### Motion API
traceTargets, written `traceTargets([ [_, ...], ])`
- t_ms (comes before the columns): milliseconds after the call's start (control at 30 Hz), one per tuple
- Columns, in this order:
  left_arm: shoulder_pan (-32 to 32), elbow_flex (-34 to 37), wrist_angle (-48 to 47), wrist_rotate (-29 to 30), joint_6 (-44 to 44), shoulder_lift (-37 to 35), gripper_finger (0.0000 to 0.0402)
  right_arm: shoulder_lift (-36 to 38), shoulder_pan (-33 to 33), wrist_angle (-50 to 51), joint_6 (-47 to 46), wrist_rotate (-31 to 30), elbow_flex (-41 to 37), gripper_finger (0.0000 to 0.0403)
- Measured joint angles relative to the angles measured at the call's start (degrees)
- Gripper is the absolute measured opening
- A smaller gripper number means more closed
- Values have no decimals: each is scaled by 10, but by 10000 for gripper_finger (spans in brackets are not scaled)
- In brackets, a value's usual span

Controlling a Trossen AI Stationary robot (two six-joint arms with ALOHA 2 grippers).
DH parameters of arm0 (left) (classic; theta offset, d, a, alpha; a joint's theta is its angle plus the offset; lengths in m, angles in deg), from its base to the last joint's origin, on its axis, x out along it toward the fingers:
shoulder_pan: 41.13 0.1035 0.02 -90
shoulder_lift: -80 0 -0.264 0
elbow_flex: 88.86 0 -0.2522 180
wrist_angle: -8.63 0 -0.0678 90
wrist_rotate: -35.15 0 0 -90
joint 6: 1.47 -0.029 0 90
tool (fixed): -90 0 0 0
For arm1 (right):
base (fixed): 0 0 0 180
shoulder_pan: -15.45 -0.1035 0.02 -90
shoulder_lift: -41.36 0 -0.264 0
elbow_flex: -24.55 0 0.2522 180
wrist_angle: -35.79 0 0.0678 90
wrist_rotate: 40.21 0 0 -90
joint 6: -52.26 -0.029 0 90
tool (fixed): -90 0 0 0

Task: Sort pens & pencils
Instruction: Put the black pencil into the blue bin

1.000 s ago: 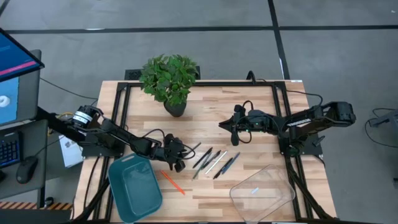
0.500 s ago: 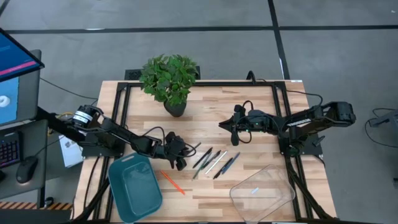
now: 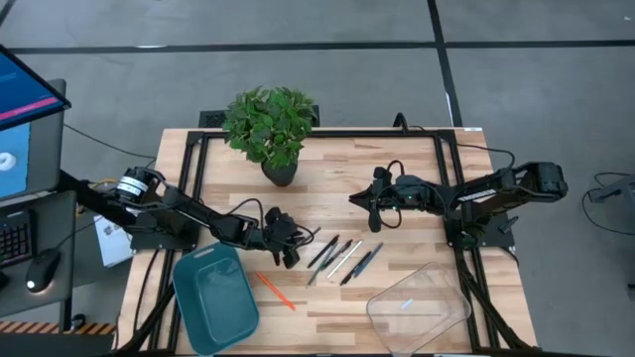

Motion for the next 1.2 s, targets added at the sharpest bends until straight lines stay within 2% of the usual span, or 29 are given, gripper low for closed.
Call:
traceTargets([
  [133,1,0,3,1,0,3,76,0,0,0,0,0,0,66],
  [233,3,-11,8,-6,1,38,78,0,0,-2,0,0,0,66],
  [367,8,-72,-12,-36,-21,121,78,0,0,-9,0,0,0,66],
  [467,7,-125,-61,-25,-29,150,78,0,0,-8,-4,0,0,66],
  [600,6,-148,-127,4,-28,145,78,0,0,9,-5,0,0,66],
  [900,4,-135,-137,49,5,134,78,0,-1,30,-6,0,0,66],
  [1067,4,-135,-174,134,36,108,78,0,-1,42,-6,2,0,66],
  [1200,4,-136,-255,183,83,75,78,0,-7,48,-10,1,0,66],
])
